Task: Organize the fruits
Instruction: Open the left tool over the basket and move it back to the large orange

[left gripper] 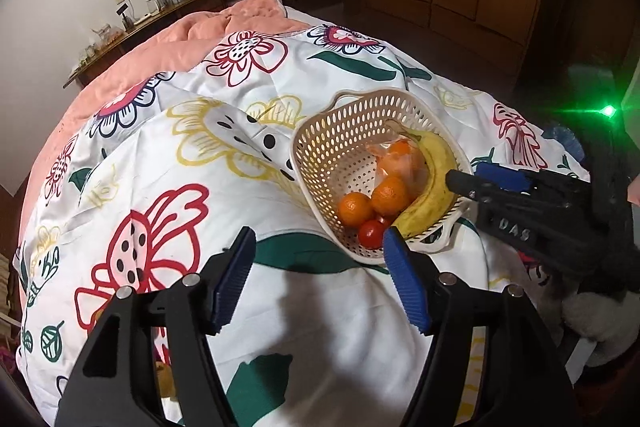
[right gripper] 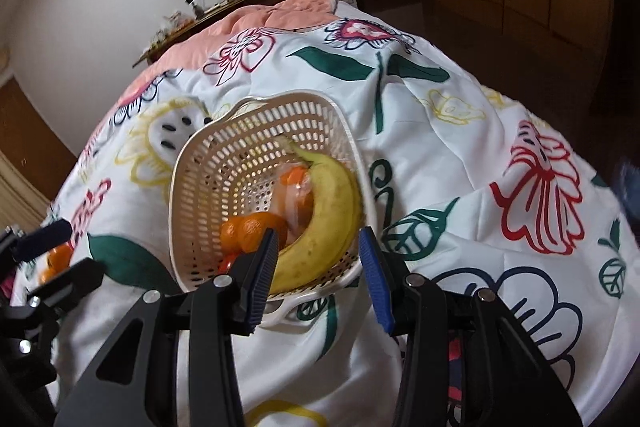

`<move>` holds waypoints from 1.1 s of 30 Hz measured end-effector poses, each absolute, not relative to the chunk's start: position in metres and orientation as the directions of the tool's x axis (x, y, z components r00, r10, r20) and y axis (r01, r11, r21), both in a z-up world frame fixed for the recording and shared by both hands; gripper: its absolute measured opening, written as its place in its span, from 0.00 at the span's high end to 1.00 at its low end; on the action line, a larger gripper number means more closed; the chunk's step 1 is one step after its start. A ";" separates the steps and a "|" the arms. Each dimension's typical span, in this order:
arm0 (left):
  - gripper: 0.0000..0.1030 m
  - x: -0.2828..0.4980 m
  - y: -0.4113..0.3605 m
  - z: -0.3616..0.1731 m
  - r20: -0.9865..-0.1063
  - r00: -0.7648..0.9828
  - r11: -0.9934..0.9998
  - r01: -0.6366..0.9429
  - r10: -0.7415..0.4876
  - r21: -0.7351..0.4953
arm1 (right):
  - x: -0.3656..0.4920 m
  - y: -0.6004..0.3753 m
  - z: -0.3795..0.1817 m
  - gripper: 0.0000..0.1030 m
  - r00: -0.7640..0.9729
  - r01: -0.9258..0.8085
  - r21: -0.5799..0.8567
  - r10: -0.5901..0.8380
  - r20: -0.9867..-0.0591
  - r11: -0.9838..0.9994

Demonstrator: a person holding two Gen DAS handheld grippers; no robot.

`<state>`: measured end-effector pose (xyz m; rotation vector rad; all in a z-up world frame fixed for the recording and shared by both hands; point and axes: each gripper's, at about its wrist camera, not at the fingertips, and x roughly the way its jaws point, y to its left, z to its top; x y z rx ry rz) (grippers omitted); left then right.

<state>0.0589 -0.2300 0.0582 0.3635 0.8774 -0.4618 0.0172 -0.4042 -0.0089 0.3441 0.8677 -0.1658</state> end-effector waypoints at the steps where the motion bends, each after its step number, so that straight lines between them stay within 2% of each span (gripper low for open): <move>1: 0.34 0.058 -0.227 0.058 -0.800 0.552 0.845 0.523 -0.236 0.111 | 0.017 -0.400 -0.008 0.58 0.639 0.272 0.212 -0.011 -0.769 0.939; 20: 0.34 0.052 -0.157 0.071 -0.776 0.588 0.915 0.401 -0.229 0.034 | 0.016 -0.355 0.002 0.57 0.646 0.198 0.135 -0.026 -0.763 0.971; 33: 0.34 0.059 -0.068 0.070 -0.776 0.615 0.976 0.218 -0.142 -0.005 | 0.016 -0.337 0.013 0.54 0.661 0.141 0.174 0.038 -0.749 0.975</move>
